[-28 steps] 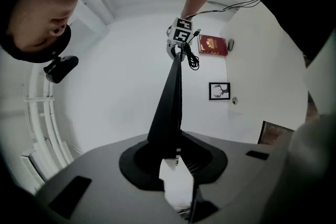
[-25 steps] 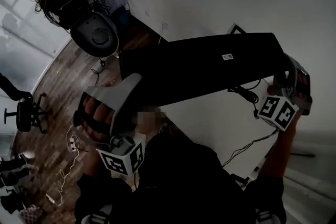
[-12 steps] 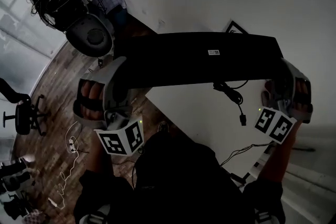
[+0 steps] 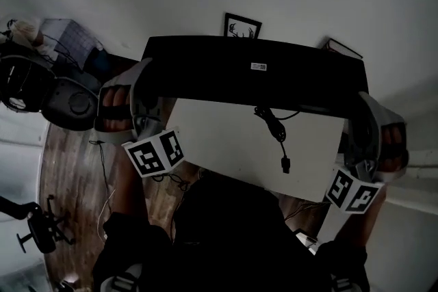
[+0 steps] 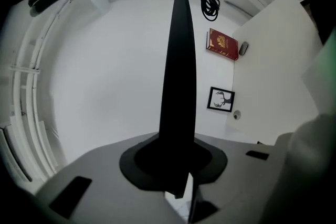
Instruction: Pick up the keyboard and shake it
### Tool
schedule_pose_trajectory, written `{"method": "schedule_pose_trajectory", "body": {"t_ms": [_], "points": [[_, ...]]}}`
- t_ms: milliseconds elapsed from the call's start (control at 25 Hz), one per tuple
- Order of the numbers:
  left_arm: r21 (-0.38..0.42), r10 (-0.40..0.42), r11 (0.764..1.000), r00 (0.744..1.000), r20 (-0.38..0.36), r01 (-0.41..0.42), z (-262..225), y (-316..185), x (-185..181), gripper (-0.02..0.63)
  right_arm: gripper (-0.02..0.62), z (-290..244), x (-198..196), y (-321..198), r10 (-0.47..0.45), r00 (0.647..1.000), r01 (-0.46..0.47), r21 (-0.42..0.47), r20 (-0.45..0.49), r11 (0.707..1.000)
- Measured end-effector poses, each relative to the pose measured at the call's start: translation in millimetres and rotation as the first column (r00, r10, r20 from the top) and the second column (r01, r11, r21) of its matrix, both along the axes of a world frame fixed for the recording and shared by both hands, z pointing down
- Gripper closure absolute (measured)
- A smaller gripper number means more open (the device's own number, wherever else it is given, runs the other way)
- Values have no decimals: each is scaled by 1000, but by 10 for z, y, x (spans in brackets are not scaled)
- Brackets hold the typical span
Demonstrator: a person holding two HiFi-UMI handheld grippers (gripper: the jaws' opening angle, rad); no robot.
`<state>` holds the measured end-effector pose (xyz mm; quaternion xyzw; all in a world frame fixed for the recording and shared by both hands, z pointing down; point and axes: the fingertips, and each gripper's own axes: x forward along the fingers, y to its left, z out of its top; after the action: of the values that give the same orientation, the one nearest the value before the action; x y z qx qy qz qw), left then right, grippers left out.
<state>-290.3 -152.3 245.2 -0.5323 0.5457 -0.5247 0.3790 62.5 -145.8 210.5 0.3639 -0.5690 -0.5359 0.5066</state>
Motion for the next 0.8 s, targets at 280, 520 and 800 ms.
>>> {"method": "schedule_pose_trajectory", "body": {"t_ms": [280, 520, 800], "points": [[-26, 257, 966, 966, -25, -258, 234, -558, 1123, 532, 500, -94, 711, 754, 152, 988, -152, 14, -24, 988], [-26, 407, 913, 913, -31, -408, 518, -969, 2027, 534, 500, -147, 1002, 735, 214, 973, -214, 2, -87, 977], [9, 580, 815, 815, 5, -580, 383, -620, 2422, 532, 500, 197, 1695, 1256, 420, 904, -413, -94, 74, 906]]}}
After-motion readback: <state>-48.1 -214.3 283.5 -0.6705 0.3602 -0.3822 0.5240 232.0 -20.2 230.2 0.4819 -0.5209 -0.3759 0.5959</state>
